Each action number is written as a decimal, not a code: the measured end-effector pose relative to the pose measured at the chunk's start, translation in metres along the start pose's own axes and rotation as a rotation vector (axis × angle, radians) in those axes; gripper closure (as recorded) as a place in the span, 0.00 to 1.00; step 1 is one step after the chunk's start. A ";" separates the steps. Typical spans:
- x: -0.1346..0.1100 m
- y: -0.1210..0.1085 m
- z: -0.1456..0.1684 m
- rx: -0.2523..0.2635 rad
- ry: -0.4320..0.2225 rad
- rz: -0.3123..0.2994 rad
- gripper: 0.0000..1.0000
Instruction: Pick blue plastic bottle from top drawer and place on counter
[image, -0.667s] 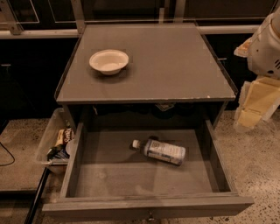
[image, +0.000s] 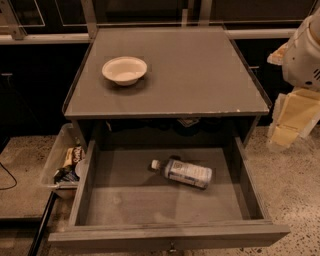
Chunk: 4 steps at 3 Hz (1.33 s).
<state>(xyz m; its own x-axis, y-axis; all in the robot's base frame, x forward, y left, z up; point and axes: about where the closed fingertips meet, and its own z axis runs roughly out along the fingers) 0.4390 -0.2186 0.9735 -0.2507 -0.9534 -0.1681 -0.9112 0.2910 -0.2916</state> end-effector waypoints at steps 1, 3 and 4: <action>0.011 0.008 0.023 -0.025 -0.014 0.008 0.00; 0.024 0.028 0.115 -0.064 -0.092 -0.035 0.00; 0.024 0.028 0.115 -0.064 -0.092 -0.035 0.00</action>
Offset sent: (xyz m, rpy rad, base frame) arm 0.0017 -0.0122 -0.1208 0.0939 0.0180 0.0651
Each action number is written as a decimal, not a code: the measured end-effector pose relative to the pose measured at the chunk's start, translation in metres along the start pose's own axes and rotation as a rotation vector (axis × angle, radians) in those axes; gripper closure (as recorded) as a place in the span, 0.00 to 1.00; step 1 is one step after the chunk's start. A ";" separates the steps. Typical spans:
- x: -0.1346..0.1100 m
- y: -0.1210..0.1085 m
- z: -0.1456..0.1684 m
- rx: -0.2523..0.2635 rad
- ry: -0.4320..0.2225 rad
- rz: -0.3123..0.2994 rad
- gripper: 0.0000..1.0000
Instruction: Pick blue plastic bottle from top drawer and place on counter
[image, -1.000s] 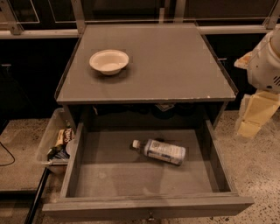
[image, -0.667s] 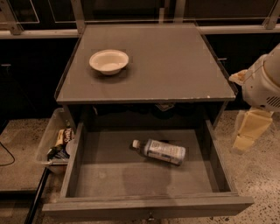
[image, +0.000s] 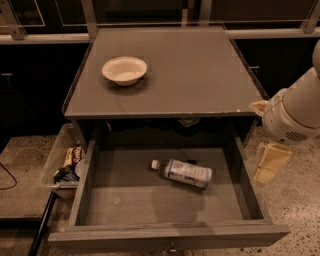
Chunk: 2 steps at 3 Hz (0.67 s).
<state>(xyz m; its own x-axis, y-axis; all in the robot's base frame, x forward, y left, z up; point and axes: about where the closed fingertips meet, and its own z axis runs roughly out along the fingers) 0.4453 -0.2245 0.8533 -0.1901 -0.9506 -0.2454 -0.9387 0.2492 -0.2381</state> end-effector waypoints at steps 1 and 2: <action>0.001 0.007 0.030 -0.022 -0.017 0.021 0.00; -0.003 0.017 0.081 -0.051 -0.090 0.037 0.00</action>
Offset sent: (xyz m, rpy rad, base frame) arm 0.0258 0.0423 -0.1418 0.2294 0.0125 0.0044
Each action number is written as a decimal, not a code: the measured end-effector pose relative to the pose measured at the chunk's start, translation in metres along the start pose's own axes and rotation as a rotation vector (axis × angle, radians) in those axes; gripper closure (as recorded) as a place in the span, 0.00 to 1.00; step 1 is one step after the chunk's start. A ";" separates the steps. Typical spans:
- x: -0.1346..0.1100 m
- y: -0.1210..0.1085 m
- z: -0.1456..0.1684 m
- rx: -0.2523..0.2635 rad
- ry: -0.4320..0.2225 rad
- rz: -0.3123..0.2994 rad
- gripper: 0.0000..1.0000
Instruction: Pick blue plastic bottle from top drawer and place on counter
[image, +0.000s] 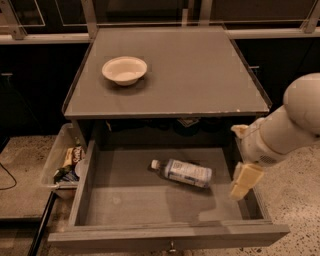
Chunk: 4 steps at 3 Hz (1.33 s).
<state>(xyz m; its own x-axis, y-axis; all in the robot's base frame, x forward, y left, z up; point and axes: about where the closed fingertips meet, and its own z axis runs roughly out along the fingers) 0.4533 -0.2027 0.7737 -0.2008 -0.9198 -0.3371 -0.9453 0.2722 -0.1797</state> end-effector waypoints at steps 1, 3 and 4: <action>-0.004 0.006 0.052 -0.025 -0.113 0.017 0.00; -0.026 0.010 0.132 -0.071 -0.308 0.033 0.00; -0.031 0.012 0.161 -0.090 -0.329 0.029 0.00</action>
Offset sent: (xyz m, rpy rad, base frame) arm 0.0323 0.0627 -0.1312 0.3869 -0.0127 0.0326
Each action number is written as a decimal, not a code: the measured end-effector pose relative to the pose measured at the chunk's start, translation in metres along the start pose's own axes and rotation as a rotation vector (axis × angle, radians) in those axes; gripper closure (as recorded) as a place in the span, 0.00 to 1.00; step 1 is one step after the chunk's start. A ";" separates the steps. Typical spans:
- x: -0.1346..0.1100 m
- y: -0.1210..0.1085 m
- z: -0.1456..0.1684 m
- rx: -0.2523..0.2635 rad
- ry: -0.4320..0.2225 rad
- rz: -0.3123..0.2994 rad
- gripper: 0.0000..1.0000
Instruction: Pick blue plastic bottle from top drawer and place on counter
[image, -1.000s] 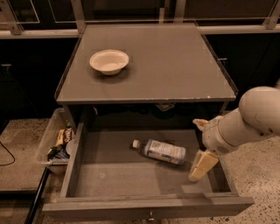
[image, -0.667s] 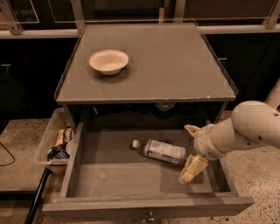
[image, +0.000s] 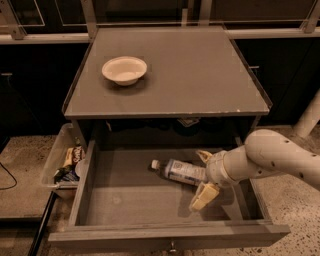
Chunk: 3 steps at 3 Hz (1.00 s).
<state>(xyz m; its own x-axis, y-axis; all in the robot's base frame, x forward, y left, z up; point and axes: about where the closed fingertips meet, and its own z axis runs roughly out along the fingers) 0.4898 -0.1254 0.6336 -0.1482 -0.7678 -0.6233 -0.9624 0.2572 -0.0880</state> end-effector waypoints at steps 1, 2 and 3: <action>0.004 -0.007 0.018 -0.001 0.001 -0.007 0.00; 0.005 -0.017 0.029 -0.009 -0.003 0.010 0.00; 0.005 -0.017 0.029 -0.009 -0.004 0.010 0.19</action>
Offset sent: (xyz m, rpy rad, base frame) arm 0.0384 0.0084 -0.0321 0.0176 0.0256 -0.0189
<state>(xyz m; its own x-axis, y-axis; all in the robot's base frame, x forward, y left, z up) 0.5123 -0.1166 0.6093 -0.1569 -0.7632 -0.6269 -0.9628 0.2595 -0.0749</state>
